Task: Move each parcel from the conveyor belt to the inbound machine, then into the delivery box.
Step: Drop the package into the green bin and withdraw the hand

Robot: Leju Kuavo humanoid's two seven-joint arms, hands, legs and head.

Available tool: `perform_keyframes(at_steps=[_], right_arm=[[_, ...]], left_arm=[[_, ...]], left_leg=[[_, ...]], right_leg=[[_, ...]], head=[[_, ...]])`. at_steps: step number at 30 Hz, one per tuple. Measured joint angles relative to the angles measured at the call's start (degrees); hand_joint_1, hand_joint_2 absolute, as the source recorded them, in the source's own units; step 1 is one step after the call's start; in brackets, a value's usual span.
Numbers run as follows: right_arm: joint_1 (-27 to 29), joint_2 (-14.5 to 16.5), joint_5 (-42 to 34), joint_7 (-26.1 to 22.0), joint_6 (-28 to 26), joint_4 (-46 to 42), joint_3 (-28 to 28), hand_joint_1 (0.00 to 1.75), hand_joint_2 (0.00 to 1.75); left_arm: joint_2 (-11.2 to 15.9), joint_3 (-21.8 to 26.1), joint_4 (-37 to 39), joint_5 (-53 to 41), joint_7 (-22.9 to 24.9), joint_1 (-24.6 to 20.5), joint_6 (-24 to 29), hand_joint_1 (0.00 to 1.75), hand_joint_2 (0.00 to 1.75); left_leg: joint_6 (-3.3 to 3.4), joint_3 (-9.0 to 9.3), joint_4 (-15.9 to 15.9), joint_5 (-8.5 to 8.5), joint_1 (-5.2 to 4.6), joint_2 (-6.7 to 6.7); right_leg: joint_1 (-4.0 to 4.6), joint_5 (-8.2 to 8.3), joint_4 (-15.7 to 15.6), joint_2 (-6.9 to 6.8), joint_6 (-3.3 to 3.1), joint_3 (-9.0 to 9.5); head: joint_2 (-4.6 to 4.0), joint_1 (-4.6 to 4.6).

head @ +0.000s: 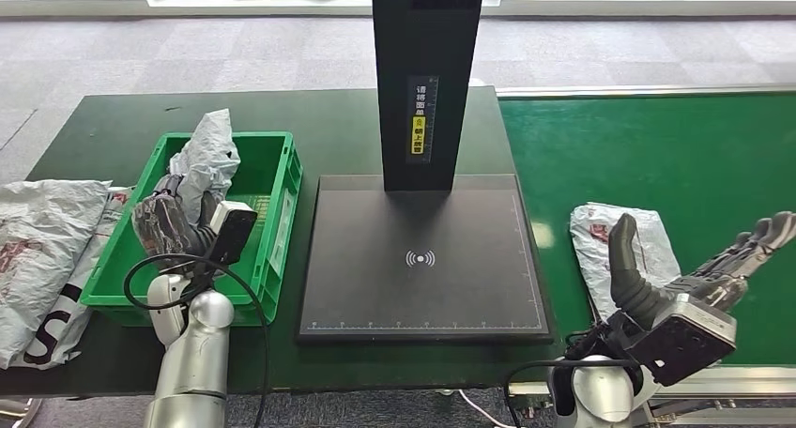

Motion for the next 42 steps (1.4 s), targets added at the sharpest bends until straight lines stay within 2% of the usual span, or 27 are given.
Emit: perform_keyframes(at_steps=[4,5,8,9,14,18,22,29,32,34,37,42], right_arm=[[0.05,0.0,0.09,0.0,-0.01,-0.01,0.07,0.0,1.75],[0.05,0.0,0.09,0.0,-0.01,-0.03,0.14,0.0,1.75],[0.1,0.0,0.15,0.0,-0.01,-0.22,0.46,0.0,1.75],[0.13,0.0,0.19,0.0,-0.01,-0.3,0.52,0.0,1.75],[0.18,0.0,0.21,0.0,-0.01,-0.42,0.55,0.0,1.75],[0.17,0.0,0.92,0.0,-0.01,-0.42,0.55,0.0,1.75],[0.17,0.0,1.33,0.0,-0.01,-0.38,0.55,0.0,1.75],[0.16,0.0,1.03,0.0,0.0,0.2,0.55,0.0,1.75],[0.16,0.0,1.02,0.0,0.0,1.19,0.55,0.0,1.75],[0.2,0.0,0.78,0.0,0.01,1.62,0.55,0.0,1.75],[0.33,-0.03,0.47,0.0,0.44,2.18,0.55,0.0,1.75],[0.25,-0.06,0.58,0.02,2.21,4.09,0.4,0.0,1.75]], left_arm=[[-0.02,1.09,2.14,-1.41,1.33,-0.76,0.0,1.75,1.75],[-0.03,1.49,3.09,-2.33,2.0,-1.04,0.0,1.58,1.75],[-0.04,4.07,7.29,-7.11,3.78,-2.32,0.0,0.27,1.75],[-0.04,5.51,8.66,-8.5,3.73,-2.79,0.0,0.0,1.75],[-0.04,14.1,12.69,-10.01,1.47,-4.98,0.0,0.0,1.75],[-0.04,17.73,13.7,-10.03,1.83,-6.06,0.02,0.0,1.75],[-0.05,19.57,13.84,-8.31,1.92,-6.65,0.02,0.0,0.0],[-0.04,21.21,12.66,-3.71,-1.02,-6.62,0.02,0.0,0.0],[-0.07,21.38,13.01,4.59,-6.23,-6.63,-0.02,0.0,0.0],[-0.07,20.0,13.86,14.5,-8.77,-6.29,-0.96,0.0,0.0],[0.43,13.56,14.27,28.19,-9.64,-4.81,-5.12,0.0,0.0],[2.32,-0.88,12.22,40.83,-9.91,-1.77,-13.59,0.0,0.0]], left_leg=[[0.0,0.0,0.0,-0.01,0.0,0.01],[0.0,0.0,0.0,-0.01,0.0,0.01],[0.0,-0.01,0.0,-0.01,0.0,0.0],[0.0,-0.01,0.0,-0.01,0.0,0.01],[0.0,0.01,0.0,0.0,0.0,0.08],[0.0,0.0,0.0,0.0,0.0,0.0],[0.0,0.0,0.0,0.0,0.0,0.01],[-0.01,0.0,0.0,0.01,0.0,0.01],[-0.02,0.01,0.0,0.02,0.0,0.0],[-0.02,0.01,0.0,0.02,0.0,0.0],[-0.02,-0.02,0.0,0.02,0.0,-0.08],[-0.01,-0.07,0.0,0.02,0.0,-0.11]], right_leg=[[0.0,-0.01,0.0,0.0,0.0,-0.01],[0.0,-0.01,0.0,0.0,0.0,-0.01],[0.0,-0.01,0.0,0.0,0.0,-0.01],[0.0,0.0,0.0,0.0,0.0,-0.01],[0.0,0.0,0.0,0.07,-0.01,-0.04],[0.0,-0.01,0.01,0.01,0.0,0.0],[0.0,-0.01,0.0,0.01,-0.01,-0.01],[0.0,0.0,0.01,0.01,-0.01,-0.01],[0.0,0.0,0.01,0.01,-0.01,-0.02],[0.0,0.0,0.0,0.01,-0.01,-0.02],[0.0,-0.01,0.0,-0.06,0.0,0.0],[0.0,-0.01,0.0,-0.11,0.0,-0.02]], head=[[0.0,0.0],[0.0,0.0],[0.0,0.0],[0.0,0.0],[0.0,0.0],[0.0,0.0],[0.0,0.0],[0.0,0.0],[0.0,0.0],[0.0,0.0],[0.0,0.0],[0.0,0.0]])
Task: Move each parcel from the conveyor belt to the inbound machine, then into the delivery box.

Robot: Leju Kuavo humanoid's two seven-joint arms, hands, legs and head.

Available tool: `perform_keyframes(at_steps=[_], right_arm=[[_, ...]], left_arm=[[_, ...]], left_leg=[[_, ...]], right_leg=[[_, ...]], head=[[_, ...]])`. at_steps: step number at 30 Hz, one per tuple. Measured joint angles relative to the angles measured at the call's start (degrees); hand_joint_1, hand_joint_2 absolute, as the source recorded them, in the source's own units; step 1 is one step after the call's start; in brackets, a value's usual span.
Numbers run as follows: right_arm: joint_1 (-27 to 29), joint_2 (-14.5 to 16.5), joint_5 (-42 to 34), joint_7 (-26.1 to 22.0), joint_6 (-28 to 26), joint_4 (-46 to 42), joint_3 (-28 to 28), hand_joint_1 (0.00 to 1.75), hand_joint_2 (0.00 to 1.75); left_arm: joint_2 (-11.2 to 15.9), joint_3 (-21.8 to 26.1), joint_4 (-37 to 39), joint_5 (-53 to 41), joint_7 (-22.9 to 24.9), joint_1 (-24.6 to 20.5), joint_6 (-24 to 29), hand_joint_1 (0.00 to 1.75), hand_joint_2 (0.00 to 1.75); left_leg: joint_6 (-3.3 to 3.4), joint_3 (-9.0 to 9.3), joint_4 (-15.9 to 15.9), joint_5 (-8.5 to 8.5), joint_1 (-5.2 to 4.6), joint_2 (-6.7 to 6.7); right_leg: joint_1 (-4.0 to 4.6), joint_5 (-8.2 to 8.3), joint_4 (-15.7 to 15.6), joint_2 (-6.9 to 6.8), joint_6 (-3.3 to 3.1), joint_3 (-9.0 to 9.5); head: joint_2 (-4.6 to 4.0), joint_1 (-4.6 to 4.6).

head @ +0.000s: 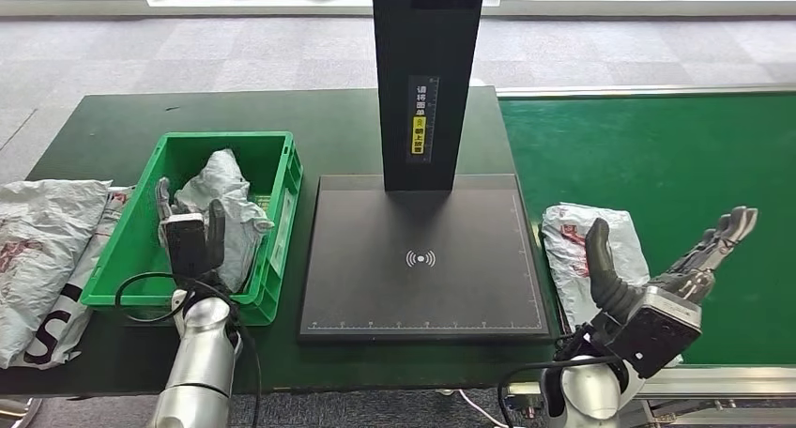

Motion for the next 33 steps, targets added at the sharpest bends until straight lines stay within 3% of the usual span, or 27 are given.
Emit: perform_keyframes(at_steps=[3,8,20,24,29,33], right_arm=[[-0.06,-0.03,0.08,0.0,0.52,1.15,-0.21,0.0,1.75],[-0.07,-0.03,0.58,0.0,1.07,2.11,-0.48,0.0,1.75],[-0.06,-0.03,1.51,0.0,1.67,3.0,-0.78,0.0,1.75],[-0.17,-0.03,3.79,0.02,1.02,4.31,-1.59,0.0,1.75],[-3.64,-0.11,15.22,2.78,-0.83,12.63,-7.43,0.0,1.75],[-11.74,-0.55,39.04,9.27,-1.98,24.43,-20.71,0.0,0.0]], left_arm=[[1.11,-6.79,-2.71,4.98,-0.02,1.72,-3.05,0.0,0.0],[2.59,-14.02,-5.09,5.84,-0.03,3.43,-2.85,0.0,0.0],[3.59,-17.86,-6.65,6.45,-0.01,4.6,-2.78,0.0,0.0],[4.1,-19.82,-12.37,12.37,-0.02,7.22,-5.93,0.0,1.75],[4.44,-23.79,-26.75,19.72,-0.05,12.75,-14.43,0.0,1.75],[3.13,-26.13,-37.31,21.73,-0.04,18.02,-20.95,0.0,1.75]], left_leg=[[0.0,0.0,0.0,0.0,0.0,0.01],[0.0,0.0,0.0,0.0,0.0,0.01],[0.0,0.0,0.0,0.0,0.0,0.02],[0.0,-0.01,0.0,-0.01,0.01,0.03],[0.02,-0.06,0.0,-0.03,0.0,0.03],[0.07,-0.04,0.01,-0.02,-0.07,0.03]], right_leg=[[0.0,0.0,0.0,0.0,0.0,-0.01],[0.01,0.0,0.0,0.0,0.0,-0.01],[0.0,0.0,0.0,0.01,0.0,-0.02],[0.01,-0.01,0.0,0.02,0.0,-0.02],[0.0,-0.04,-0.01,0.02,-0.01,-0.05],[-0.05,-0.02,-0.05,0.0,0.03,-0.02]], head=[[0.0,0.0],[0.0,0.0],[0.0,0.0],[0.0,0.0],[0.0,0.0],[0.0,0.0]])
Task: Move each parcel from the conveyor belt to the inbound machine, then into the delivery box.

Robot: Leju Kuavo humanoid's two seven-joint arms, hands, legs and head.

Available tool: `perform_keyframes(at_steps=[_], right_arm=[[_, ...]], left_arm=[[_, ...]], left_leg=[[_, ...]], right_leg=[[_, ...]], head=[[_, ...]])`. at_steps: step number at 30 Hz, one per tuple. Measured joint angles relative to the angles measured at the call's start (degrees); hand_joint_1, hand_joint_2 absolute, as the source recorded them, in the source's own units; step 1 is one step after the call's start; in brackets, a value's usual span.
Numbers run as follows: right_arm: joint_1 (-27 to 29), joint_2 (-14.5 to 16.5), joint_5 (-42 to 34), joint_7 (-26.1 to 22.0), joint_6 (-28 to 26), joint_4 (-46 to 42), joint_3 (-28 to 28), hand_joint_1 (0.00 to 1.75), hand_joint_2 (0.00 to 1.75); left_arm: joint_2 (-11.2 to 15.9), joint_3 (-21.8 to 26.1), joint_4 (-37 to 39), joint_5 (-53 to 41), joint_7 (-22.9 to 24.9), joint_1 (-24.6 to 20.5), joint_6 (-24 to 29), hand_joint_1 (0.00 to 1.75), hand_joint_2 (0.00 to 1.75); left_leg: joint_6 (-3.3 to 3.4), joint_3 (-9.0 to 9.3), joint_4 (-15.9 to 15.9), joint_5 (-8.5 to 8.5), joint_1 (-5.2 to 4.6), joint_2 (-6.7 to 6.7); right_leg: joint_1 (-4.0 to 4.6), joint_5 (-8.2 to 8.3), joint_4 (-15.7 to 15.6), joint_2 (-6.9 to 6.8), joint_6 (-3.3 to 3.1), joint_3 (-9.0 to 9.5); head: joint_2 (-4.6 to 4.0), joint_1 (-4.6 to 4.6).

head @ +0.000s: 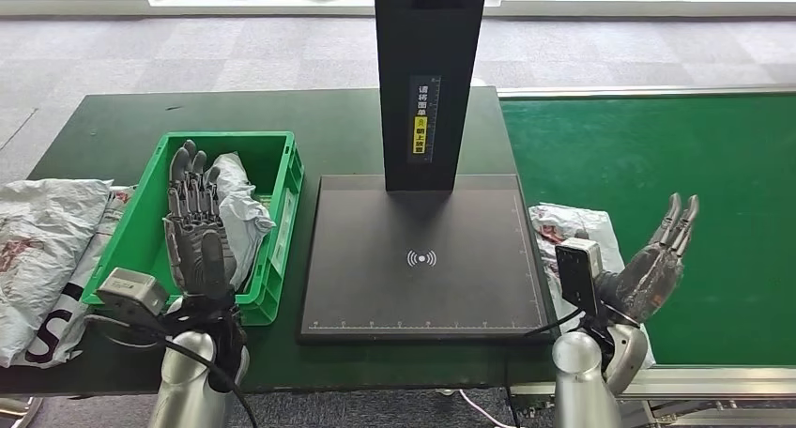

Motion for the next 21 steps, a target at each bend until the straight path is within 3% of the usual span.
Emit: perform_keyframes(at_steps=[1,5,9,14,17,21], right_arm=[[-1.94,-0.35,5.23,2.15,-0.05,2.93,-3.78,0.0,0.0],[-6.92,-2.09,15.37,8.12,-0.19,11.89,-14.77,0.0,1.75],[-9.89,-4.25,20.91,16.72,-0.21,19.18,-19.34,0.0,1.75],[-12.75,-7.6,24.62,27.4,0.25,29.49,-20.66,0.0,1.75],[-14.02,-9.34,23.9,28.85,3.61,35.81,-21.34,0.0,1.75],[-14.73,-10.52,21.48,26.92,9.23,41.37,-22.47,0.0,1.75]], left_arm=[[-0.44,-0.44,-2.05,0.29,0.01,1.42,-1.17,0.0,1.75],[-1.52,-1.63,-7.48,0.01,0.02,6.11,-2.27,0.0,1.75],[-2.06,-3.06,-6.62,0.04,0.08,7.26,1.36,0.0,1.75],[-2.16,-3.75,-4.21,1.34,0.13,7.9,0.47,0.0,1.75],[-2.16,-4.03,-3.54,1.38,0.13,8.08,-0.12,0.0,1.75],[-2.16,-4.28,-2.74,1.16,0.13,8.1,-0.41,0.0,1.75]], left_leg=[[0.02,0.0,0.0,0.01,-0.01,-0.03],[0.04,-0.01,0.01,0.01,-0.03,-0.06],[0.03,0.0,0.01,0.0,-0.03,-0.04],[0.01,0.0,0.01,0.02,0.01,-0.01],[0.01,0.0,0.01,0.02,0.02,-0.01],[0.01,0.0,0.01,0.01,0.02,-0.02]], right_leg=[[-0.01,0.01,-0.01,-0.03,0.02,0.02],[-0.02,0.03,-0.02,-0.06,0.05,0.02],[0.01,0.03,-0.01,-0.04,0.04,0.0],[0.05,0.03,0.01,-0.02,0.03,-0.01],[0.04,0.04,0.02,-0.02,0.03,-0.01],[0.03,0.03,0.02,-0.02,0.03,-0.01]], head=[[0.0,0.0],[0.0,0.01],[0.0,0.0],[0.0,0.0],[0.0,0.01],[0.0,0.01]])
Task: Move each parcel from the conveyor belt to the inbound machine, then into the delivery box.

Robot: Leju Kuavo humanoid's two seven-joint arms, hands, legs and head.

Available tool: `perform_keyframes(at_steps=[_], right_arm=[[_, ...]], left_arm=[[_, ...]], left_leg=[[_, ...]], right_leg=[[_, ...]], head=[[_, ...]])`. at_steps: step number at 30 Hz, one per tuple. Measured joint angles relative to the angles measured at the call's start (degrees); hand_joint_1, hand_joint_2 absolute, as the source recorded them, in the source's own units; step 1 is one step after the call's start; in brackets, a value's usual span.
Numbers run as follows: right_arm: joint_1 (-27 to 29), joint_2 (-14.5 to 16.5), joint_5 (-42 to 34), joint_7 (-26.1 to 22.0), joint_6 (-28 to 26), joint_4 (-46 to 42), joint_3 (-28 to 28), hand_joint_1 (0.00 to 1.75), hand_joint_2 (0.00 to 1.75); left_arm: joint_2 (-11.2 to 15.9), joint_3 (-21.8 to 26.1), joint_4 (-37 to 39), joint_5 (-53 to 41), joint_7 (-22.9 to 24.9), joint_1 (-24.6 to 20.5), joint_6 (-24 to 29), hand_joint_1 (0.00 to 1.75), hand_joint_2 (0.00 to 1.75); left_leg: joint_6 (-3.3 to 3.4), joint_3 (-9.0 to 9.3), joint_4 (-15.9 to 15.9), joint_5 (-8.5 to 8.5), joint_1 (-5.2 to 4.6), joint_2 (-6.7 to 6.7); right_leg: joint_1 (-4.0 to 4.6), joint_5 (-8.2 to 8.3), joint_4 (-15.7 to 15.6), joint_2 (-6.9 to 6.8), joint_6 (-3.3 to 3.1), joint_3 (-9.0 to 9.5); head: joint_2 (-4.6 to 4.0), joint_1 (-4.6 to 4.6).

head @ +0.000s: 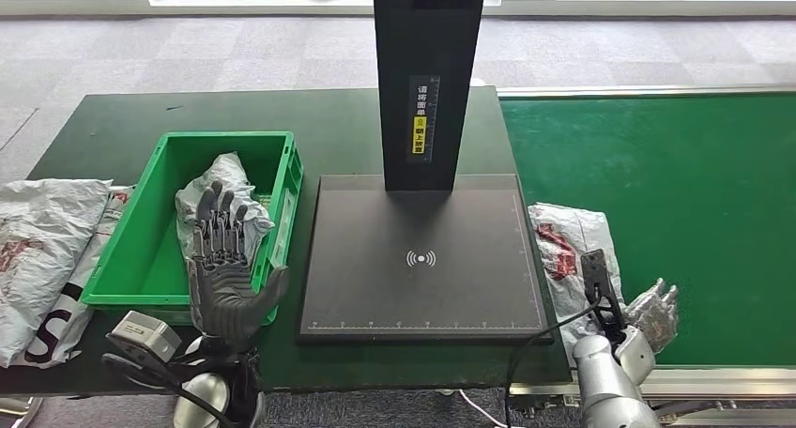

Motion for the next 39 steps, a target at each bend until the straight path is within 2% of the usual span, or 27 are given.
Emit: perform_keyframes(at_steps=[8,14,15,18,19,39], right_arm=[[-1.41,-1.01,-3.2,-3.74,6.29,4.26,-2.21,0.0,1.75],[-1.58,-1.22,-5.33,-9.91,11.7,5.14,-3.33,0.02,1.75],[-1.58,-1.23,-5.57,-11.0,12.68,5.25,-3.45,0.16,1.75],[-1.58,-1.23,-5.9,-12.69,15.41,5.55,-3.58,1.44,1.75],[-1.59,-1.22,-5.82,-12.77,16.06,5.62,-3.58,1.75,1.75],[-2.52,-1.22,-5.75,-12.64,17.99,5.87,-3.58,1.75,1.75]], left_arm=[[0.02,-0.52,1.01,-0.22,0.0,-0.05,-0.02,0.0,1.75],[0.04,-0.63,1.45,-0.38,-0.02,-0.1,0.27,0.0,1.75],[0.04,-0.67,1.55,-0.48,-0.02,-0.13,0.34,0.0,1.75],[0.06,-0.95,1.93,-0.68,-0.01,-0.24,0.56,0.0,1.75],[0.07,-1.06,2.06,-0.7,-0.01,-0.28,0.64,0.0,1.75],[0.09,-1.85,2.78,-0.96,-0.02,-0.53,2.05,0.0,1.75]], left_leg=[[0.01,0.02,0.0,-0.01,0.0,0.02],[0.0,0.06,0.0,-0.01,0.0,0.06],[0.0,0.06,0.0,0.0,0.0,0.07],[0.0,0.09,0.0,0.0,0.0,0.11],[0.0,0.1,0.0,0.0,0.0,0.13],[0.01,0.33,0.01,0.0,0.03,0.21]], right_leg=[[0.01,0.0,-0.01,0.01,0.0,0.0],[0.01,0.03,-0.01,0.04,0.0,0.02],[0.01,0.04,-0.01,0.04,0.0,0.02],[0.01,0.06,-0.01,0.08,-0.02,0.03],[0.02,0.06,-0.01,0.1,-0.02,0.04],[0.02,0.11,-0.06,0.19,0.02,0.3]], head=[[0.0,0.01],[0.0,0.01],[0.0,0.01],[0.0,0.01],[0.0,0.01],[0.0,-0.01]])
